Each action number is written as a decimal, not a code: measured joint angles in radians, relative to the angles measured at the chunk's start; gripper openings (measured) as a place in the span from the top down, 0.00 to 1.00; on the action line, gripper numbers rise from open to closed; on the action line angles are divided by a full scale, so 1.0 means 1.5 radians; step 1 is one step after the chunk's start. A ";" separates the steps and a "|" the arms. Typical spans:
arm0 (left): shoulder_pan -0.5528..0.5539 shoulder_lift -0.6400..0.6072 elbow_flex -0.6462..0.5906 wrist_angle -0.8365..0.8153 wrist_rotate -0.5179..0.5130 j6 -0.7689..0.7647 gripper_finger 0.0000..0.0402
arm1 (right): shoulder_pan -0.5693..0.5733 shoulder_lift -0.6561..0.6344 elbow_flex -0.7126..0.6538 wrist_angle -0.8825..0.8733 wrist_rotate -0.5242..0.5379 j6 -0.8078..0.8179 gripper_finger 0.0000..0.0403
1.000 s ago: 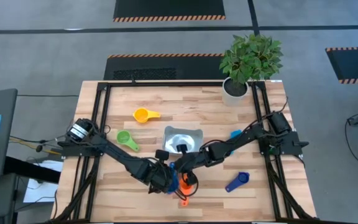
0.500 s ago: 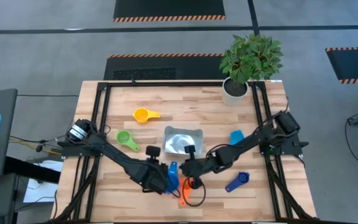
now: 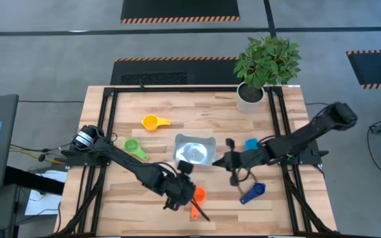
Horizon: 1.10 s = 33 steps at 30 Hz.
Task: Nest measuring cups in basket
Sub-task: Adjust the stacked measuring cups
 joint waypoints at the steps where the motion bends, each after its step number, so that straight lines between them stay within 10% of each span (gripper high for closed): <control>1: 0.001 0.000 0.000 0.010 0.007 0.031 0.82 | 0.000 -0.023 -0.016 -0.002 -0.003 0.009 0.96; 13: 0.056 0.001 -0.008 0.057 0.157 0.221 0.57 | 0.000 -0.109 -0.098 0.005 0.007 0.036 0.91; 33: 0.068 0.076 -0.008 0.067 0.259 0.254 0.64 | -0.005 -0.104 -0.098 0.002 0.011 0.035 0.93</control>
